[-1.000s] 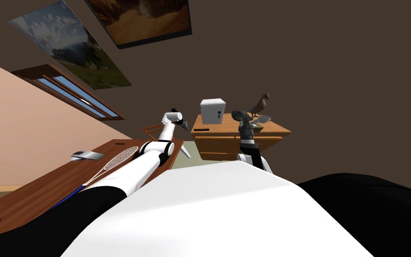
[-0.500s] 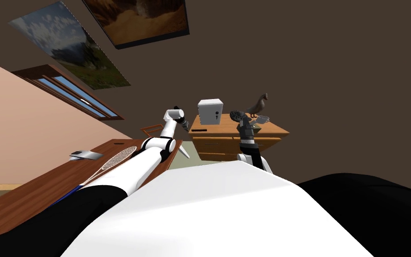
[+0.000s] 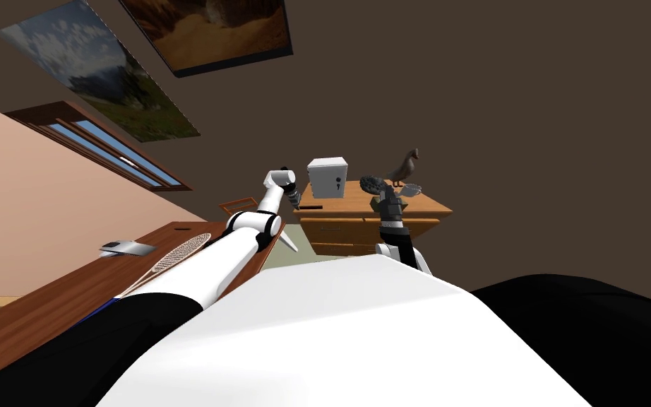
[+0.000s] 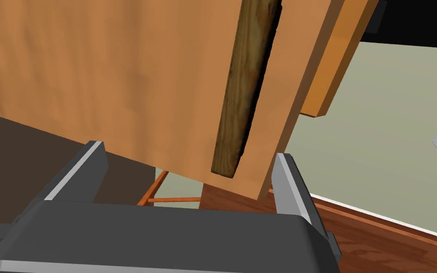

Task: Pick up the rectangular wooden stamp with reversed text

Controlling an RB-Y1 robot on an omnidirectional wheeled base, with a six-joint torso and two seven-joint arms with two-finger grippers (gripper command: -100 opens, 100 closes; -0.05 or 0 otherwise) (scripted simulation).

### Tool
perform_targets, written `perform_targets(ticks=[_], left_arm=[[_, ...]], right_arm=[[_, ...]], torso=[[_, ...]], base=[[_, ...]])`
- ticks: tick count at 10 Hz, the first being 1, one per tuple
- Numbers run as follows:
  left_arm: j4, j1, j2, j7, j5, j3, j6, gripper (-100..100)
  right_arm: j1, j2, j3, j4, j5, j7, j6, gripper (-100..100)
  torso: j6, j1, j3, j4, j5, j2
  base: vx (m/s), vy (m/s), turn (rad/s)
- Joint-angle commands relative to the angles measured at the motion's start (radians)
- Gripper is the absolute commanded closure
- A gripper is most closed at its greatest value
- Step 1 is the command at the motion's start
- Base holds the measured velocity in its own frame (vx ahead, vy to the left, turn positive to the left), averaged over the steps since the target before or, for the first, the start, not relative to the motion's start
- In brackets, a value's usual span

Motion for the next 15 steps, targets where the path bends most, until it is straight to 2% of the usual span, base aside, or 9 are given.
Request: perform_targets(ticks=[1,2,6,7,9,10,11,12,15], left_arm=[[-0.012,0.005,-0.005,-0.004,-0.002,-0.001,0.05,-100],[0.015,-0.012,-0.018,-0.014,-0.008,-0.005,0.075,-100],[0.053,-0.035,-0.039,-0.029,-0.019,-0.012,0.169,-100],[0.053,-0.035,-0.039,-0.029,-0.019,-0.012,0.169,-100],[0.07,-0.044,-0.049,-0.037,-0.024,-0.015,0.208,-100],[0.064,-0.04,-0.045,-0.035,-0.022,-0.014,0.197,-100],[0.064,-0.041,-0.046,-0.036,-0.022,-0.014,0.201,0],[0.086,-0.027,-0.02,-0.069,-0.021,-0.008,0.174,-100],[0.121,-0.003,0.021,-0.124,-0.017,0.002,0.129,-100]], right_arm=[[0.0,0.0,0.0,0.0,0.0,0.0,0.0,0],[0.0,0.0,0.0,0.0,0.0,0.0,0.0,0],[0.0,0.0,0.0,0.0,0.0,0.0,0.0,0],[0.0,0.0,0.0,0.0,0.0,0.0,0.0,0],[0.0,0.0,0.0,0.0,0.0,0.0,0.0,0],[0.0,0.0,0.0,0.0,0.0,0.0,0.0,0],[0.0,0.0,0.0,0.0,0.0,0.0,0.0,0],[0.0,0.0,0.0,0.0,0.0,0.0,0.0,0],[0.0,0.0,0.0,0.0,0.0,0.0,0.0,0]], torso=[[0.0,0.0,0.0,0.0,0.0,0.0],[0.0,0.001,0.0,0.0,0.0,0.0],[0.0,0.002,0.0,0.0,0.0,0.0],[0.0,0.002,0.0,0.0,0.0,0.0],[0.0,0.003,0.0,0.0,0.001,0.0],[-0.001,0.003,0.0,0.0,0.001,0.0],[-0.001,0.005,0.0,0.0,0.001,0.001],[-0.001,0.006,0.001,0.0,0.001,0.001],[-0.001,0.001,0.001,0.0,0.0,0.002]], base=[[0.025,-0.074,-0.018],[0.029,-0.087,-0.043],[0.022,-0.07,-0.024],[0.029,-0.046,-0.021],[0.022,-0.048,-0.022],[0.009,-0.019,-0.001],[0.0,0.0,0.0],[-0.002,-0.052,-0.017],[-0.016,-0.097,-0.006]])
